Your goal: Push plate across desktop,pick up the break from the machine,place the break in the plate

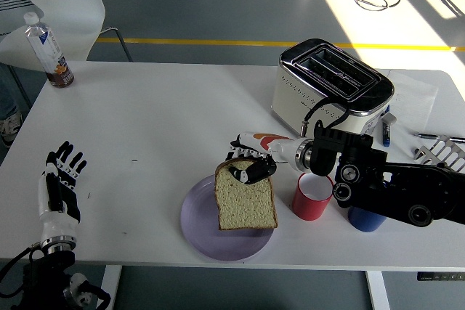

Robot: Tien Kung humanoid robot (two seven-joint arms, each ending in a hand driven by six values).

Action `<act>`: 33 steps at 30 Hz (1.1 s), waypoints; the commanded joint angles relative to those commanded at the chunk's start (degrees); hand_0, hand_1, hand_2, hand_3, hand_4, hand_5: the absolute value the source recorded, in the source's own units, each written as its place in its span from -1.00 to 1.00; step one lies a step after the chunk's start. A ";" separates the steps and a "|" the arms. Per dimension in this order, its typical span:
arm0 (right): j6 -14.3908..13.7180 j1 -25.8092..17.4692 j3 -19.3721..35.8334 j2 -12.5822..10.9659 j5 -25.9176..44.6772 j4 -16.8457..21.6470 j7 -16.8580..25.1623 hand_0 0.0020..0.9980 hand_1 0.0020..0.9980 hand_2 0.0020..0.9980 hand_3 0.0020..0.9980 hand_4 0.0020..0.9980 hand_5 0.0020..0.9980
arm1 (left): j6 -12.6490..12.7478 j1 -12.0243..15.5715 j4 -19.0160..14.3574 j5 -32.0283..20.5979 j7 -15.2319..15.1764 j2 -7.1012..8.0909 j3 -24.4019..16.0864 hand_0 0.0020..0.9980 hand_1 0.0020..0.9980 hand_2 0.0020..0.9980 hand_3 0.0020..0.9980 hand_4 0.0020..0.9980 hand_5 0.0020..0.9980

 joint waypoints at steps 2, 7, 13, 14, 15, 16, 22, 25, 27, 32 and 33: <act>-0.67 -0.35 -0.34 1.21 -0.26 -1.18 1.14 -0.33 -0.21 -0.10 0.00 -0.38 -0.66 | 0.01 -0.15 0.01 -0.01 -0.01 0.00 -0.04 0.54 0.62 0.78 0.59 0.03 1.00; -1.49 -1.02 -0.19 3.35 0.08 -3.02 2.79 -0.27 -0.15 -0.04 0.03 -0.40 -0.65 | 0.03 -0.27 -0.02 -0.04 -0.02 0.00 -0.04 0.54 0.61 0.78 0.59 0.03 1.00; -1.78 -1.93 -0.40 5.07 0.48 -5.53 4.77 -0.09 -0.02 0.09 0.10 -0.39 -0.65 | 0.06 -0.41 -0.02 -0.13 -0.04 0.00 -0.13 0.54 0.61 0.78 0.58 0.02 1.00; -1.93 -2.11 -0.45 5.34 0.02 -6.27 5.26 -0.09 -0.02 0.09 0.10 -0.39 -0.65 | 0.06 -0.48 -0.05 -0.10 -0.04 0.00 -0.15 0.54 0.61 0.78 0.58 0.02 1.00; -2.14 -2.29 -0.47 5.56 -0.24 -6.95 5.74 -0.09 -0.02 0.09 0.10 -0.39 -0.65 | 0.07 -0.55 -0.07 -0.08 -0.04 0.00 -0.18 0.54 0.61 0.78 0.58 0.02 1.00; -2.28 -2.48 -0.46 5.76 -0.27 -7.63 6.17 0.07 0.19 0.30 0.21 -0.35 -0.69 | 0.08 -0.61 -0.09 -0.08 -0.05 0.00 -0.22 0.54 0.61 0.77 0.57 0.01 1.00; -1.87 -3.33 -0.53 6.46 0.17 -9.81 7.07 0.30 0.42 0.54 0.51 -0.21 -0.68 | 0.10 -0.77 -0.15 -0.08 -0.07 0.00 -0.37 0.54 0.61 0.77 0.57 0.02 0.98; -1.49 -3.70 -0.42 6.91 -0.04 -10.89 7.49 0.30 0.42 0.54 0.51 -0.21 -0.68 | 0.10 -0.85 -0.16 -0.08 -0.08 0.00 -0.36 0.54 0.61 0.77 0.57 0.02 0.98; -1.56 -3.78 -0.43 7.07 -0.17 -11.43 7.85 0.30 0.42 0.54 0.51 -0.21 -0.68 | 0.10 -0.92 -0.19 -0.08 -0.10 0.00 -0.30 0.54 0.61 0.77 0.57 0.02 0.98; -1.43 -4.03 -0.14 7.14 -0.59 -12.41 8.74 0.63 0.64 0.82 0.70 0.12 -0.52 | 0.09 -0.98 -0.18 -0.10 -0.12 0.00 -0.38 0.54 0.60 0.77 0.57 0.02 0.95; -1.66 -4.11 0.04 7.14 -0.66 -12.58 9.07 0.63 0.64 0.82 0.70 0.12 -0.52 | 0.10 -0.95 -0.18 -0.12 -0.13 0.00 -0.43 0.54 0.60 0.77 0.57 0.02 0.95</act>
